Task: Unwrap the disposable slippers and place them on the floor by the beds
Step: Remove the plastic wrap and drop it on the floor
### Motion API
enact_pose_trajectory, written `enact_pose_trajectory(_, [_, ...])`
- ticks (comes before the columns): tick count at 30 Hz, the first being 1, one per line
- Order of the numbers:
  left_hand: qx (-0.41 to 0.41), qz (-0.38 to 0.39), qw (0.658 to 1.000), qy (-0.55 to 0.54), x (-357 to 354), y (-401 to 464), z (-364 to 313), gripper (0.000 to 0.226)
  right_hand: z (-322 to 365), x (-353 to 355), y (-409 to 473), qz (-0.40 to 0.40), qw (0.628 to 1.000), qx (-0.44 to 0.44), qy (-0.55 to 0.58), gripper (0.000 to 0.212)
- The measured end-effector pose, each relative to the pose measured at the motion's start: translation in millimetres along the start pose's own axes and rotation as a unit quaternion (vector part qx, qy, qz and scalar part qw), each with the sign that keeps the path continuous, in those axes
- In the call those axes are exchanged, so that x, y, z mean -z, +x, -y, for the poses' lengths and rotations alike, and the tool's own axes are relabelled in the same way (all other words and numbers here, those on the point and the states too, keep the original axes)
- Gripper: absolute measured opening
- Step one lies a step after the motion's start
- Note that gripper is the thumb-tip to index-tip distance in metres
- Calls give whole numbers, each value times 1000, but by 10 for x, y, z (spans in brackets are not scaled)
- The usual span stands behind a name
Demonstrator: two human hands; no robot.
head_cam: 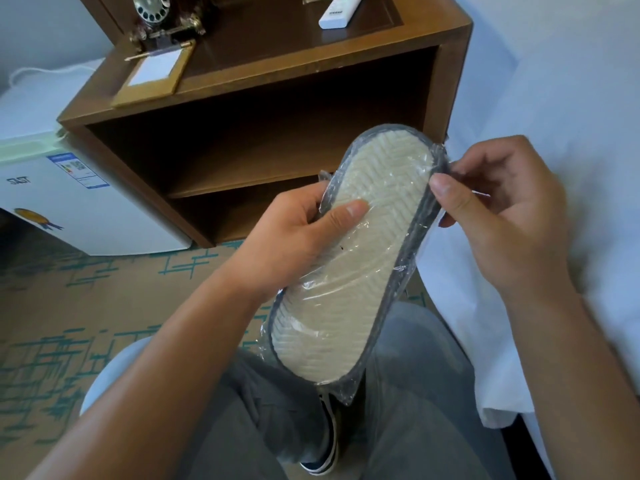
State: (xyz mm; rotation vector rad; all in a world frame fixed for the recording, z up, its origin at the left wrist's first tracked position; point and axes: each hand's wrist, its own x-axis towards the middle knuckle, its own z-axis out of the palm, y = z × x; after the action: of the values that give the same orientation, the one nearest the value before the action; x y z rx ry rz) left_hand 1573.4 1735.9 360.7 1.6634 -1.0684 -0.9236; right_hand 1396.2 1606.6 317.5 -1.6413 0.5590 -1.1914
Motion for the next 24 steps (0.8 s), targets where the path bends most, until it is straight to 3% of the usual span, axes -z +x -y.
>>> enact_pose_trajectory(7, [21,-38,999,-29,59,27,38,21,-38,-30,-34,-7,992,48,-114,10])
enact_pose_trajectory(13, [47,-90,987,-125,101,88,62,17,-35,-76,-64,136,966,94,-196,5])
enact_pose_trajectory(17, [74,-79,980,-168,62,82,47,20,-39,-78,-59,161,967,71,-185,5])
enact_pose_trajectory(20, [115,-53,976,-180,25,91,90,37,-49,-89,-68,163,965,58,-195,7])
enact_pose_trajectory(24, [96,-16,981,-170,-12,81,117,59,-39,-98,-66,192,964,39,-183,11])
